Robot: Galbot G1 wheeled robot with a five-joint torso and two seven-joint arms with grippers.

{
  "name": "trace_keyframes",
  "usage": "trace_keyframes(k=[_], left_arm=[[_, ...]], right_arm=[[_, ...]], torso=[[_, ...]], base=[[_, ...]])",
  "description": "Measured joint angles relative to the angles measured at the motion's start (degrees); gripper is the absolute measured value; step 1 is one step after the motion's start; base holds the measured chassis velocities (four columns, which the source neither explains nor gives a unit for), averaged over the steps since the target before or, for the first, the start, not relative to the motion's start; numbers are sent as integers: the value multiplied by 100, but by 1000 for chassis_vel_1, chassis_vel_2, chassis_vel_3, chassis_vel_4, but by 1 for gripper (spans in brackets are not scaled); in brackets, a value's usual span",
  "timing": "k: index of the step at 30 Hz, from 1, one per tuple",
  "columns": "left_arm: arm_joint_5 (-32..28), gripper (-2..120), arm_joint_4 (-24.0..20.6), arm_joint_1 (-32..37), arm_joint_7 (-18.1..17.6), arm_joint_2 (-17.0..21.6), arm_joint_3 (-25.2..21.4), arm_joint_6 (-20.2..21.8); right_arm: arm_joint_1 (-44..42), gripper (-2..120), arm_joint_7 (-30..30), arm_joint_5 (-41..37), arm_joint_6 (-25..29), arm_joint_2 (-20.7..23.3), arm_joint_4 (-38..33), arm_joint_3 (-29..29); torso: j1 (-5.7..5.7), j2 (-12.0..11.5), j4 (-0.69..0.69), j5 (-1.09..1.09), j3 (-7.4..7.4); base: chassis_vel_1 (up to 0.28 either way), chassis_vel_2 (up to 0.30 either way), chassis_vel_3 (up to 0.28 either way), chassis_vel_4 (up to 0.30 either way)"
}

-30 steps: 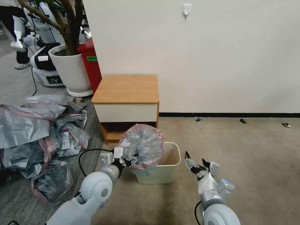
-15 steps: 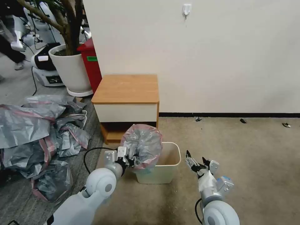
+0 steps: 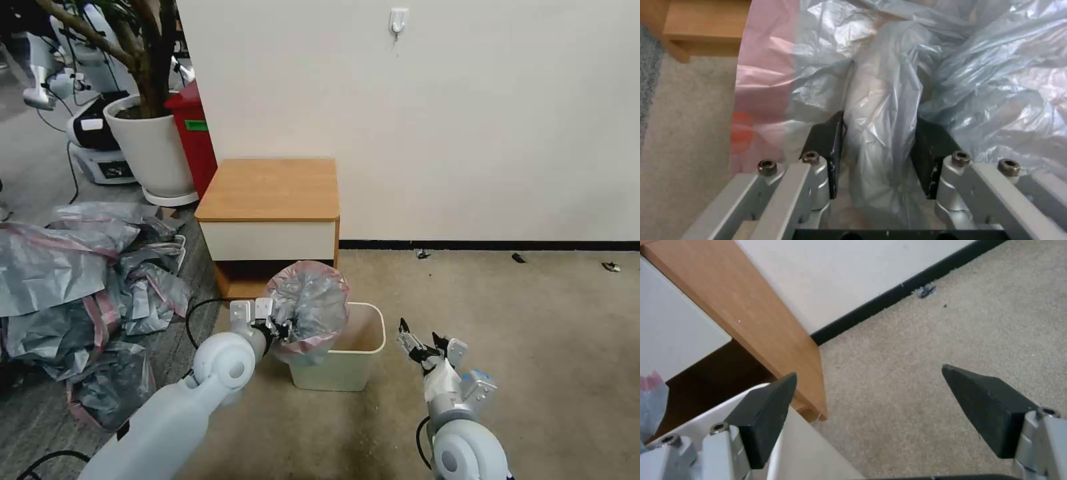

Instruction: Pick up the garbage bag from the table and place it over the trash can.

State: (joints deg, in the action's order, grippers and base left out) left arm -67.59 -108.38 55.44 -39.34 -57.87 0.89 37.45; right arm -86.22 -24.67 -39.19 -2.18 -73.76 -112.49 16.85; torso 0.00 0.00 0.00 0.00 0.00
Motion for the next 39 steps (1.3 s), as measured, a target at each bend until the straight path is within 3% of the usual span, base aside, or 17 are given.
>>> trace_keyframes(k=[28, 33, 35, 39], left_arm=[[-870, 35, 368, -467, -636, -133, 276, 301], [-986, 28, 445, -544, -714, -179, 315, 329], [-1046, 18, 480, -575, -762, -185, 344, 344], [-1210, 9, 521, -626, -858, -193, 372, 397]], right_arm=[[50, 84, -1, -2, 41, -53, 108, 22], [42, 84, -1, 0, 54, -54, 108, 44], [41, 84, -1, 0, 60, -52, 108, 53], [42, 84, 0, 4, 64, -66, 108, 55]], torso=[[0, 0, 0, 0, 0], [0, 0, 0, 0, 0], [0, 0, 0, 0, 0], [0, 0, 0, 1, 0]], base=[[0, 0, 0, 0], [0, 0, 0, 0], [0, 0, 0, 0], [0, 0, 0, 0]])
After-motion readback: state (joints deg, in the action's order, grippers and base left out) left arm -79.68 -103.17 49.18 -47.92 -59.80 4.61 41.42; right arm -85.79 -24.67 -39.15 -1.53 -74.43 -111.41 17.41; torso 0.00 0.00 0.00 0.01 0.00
